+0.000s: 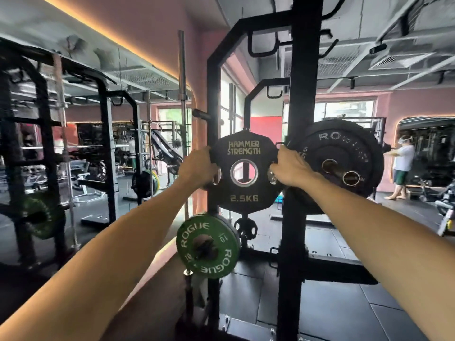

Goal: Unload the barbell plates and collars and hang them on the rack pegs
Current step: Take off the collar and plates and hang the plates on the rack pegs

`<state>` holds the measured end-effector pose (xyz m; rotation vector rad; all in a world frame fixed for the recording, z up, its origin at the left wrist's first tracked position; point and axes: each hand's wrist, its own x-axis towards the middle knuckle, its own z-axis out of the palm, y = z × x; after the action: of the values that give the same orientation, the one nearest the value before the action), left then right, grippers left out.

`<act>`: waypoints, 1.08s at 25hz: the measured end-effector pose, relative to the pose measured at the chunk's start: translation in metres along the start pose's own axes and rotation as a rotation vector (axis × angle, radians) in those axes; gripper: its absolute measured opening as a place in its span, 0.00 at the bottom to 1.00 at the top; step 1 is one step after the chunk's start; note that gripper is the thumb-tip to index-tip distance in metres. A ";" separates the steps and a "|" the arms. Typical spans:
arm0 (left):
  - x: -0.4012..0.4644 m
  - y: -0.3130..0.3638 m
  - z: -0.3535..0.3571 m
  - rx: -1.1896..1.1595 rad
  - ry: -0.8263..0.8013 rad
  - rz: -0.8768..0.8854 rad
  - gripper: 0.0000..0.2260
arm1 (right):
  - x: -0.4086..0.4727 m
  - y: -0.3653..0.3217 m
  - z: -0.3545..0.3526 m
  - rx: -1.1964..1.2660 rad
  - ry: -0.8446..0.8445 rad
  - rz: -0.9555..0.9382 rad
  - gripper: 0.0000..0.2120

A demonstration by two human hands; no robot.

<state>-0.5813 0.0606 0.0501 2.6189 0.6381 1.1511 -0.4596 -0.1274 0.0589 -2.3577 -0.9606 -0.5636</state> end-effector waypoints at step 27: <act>0.271 -0.315 -0.013 -0.012 0.054 0.166 0.11 | 0.289 -0.207 0.204 0.013 0.104 -0.084 0.09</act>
<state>-0.5239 0.4658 0.1225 2.6806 0.4286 1.2716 -0.3835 0.2699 0.1244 -2.2607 -1.0166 -0.7036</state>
